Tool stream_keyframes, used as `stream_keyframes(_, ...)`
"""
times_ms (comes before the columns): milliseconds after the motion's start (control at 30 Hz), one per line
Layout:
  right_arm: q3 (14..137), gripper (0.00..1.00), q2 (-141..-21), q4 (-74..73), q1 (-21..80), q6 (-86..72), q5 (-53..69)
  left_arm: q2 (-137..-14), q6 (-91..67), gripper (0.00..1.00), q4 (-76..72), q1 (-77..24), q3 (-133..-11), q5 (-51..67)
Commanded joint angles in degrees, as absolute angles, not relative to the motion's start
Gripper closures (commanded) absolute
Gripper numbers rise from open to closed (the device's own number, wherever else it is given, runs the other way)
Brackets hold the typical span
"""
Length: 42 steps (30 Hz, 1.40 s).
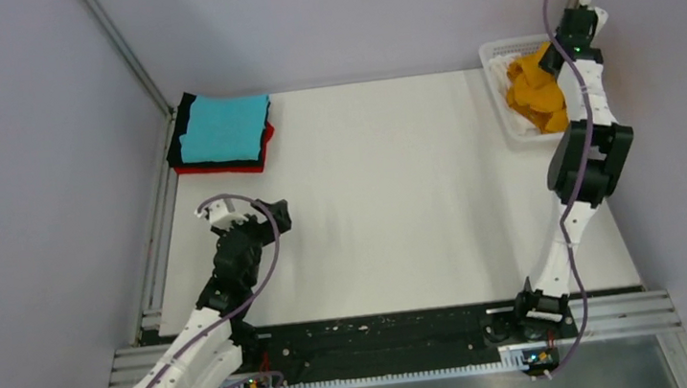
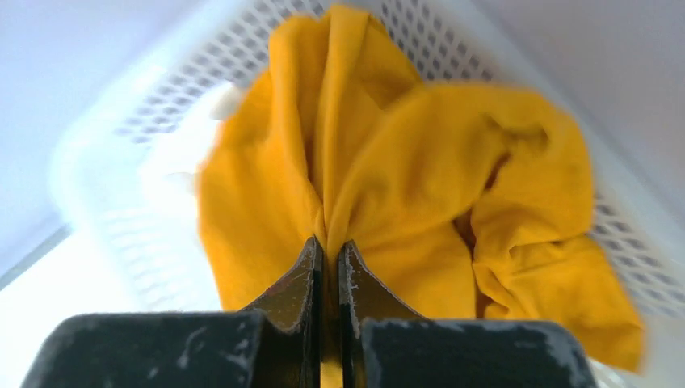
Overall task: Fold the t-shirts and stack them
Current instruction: Grab crumpled tshirt from bin with the right arm, then move the tshirt to the center of the board
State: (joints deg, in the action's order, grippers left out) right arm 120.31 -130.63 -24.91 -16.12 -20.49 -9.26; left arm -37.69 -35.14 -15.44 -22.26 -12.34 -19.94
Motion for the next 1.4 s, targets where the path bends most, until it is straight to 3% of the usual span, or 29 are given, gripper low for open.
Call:
stream_keyframes(0,118.17,1.00,-107.35,-22.32,-13.31,-14.17,-9.14,-37.60,-34.12,0.01,-17.48,-22.14,-15.05,-15.88)
stream_keyframes(200,115.76,1.00,-92.89,-20.19,-5.90,-11.40,-5.29,-36.90,-35.03,0.01,-13.76,-22.11,-16.40,-13.48)
stream_keyframes(333,116.02,1.00,-86.90,-20.17,-1.27,-16.49,10.25,-36.67,-35.97,0.01,-11.70,-22.10,-16.93,-12.72)
stream_keyframes(600,112.67,1.00,-80.61,-14.92,14.34,-24.12,28.96,-32.95,-39.88,0.01,-1.88,-22.13,-19.43,-12.95)
stream_keyframes(733,96.12,1.00,-75.77,-4.19,17.44,-29.40,31.97,-29.40,-41.82,0.01,3.04,-22.15,-19.77,-13.58)
stream_keyframes(867,73.33,0.99,-68.89,2.89,17.43,-32.15,22.65,-26.22,-43.39,0.01,7.39,-22.07,-20.08,-15.50)
stream_keyframes(933,61.78,0.91,-66.11,5.40,17.35,-32.31,14.70,-25.18,-43.73,0.01,8.76,-22.15,-19.85,-17.04)
stream_keyframes(967,56.81,0.78,-65.16,5.44,17.22,-31.68,10.21,-24.94,-43.87,0.01,9.13,-22.15,-19.66,-17.75)
stream_keyframes(1067,48.42,0.25,-64.85,-0.97,16.67,-31.09,-6.76,-25.52,-44.72,0.01,9.24,-22.14,-19.51,-17.61)
stream_keyframes(1133,46.28,0.06,-65.24,-8.56,16.68,-32.85,-15.13,-27.79,-45.26,0.01,7.81,-22.07,-19.23,-16.54)
stream_keyframes(1200,42.04,0.02,-64.51,-12.29,16.65,-35.05,-17.92,-30.78,-45.28,0.01,5.64,-22.12,-19.16,-14.38)
stream_keyframes(1367,32.73,0.01,-56.49,-9.00,16.65,-35.22,-12.83,-41.66,-44.17,0.01,-0.40,-22.14,-20.68,-5.86)
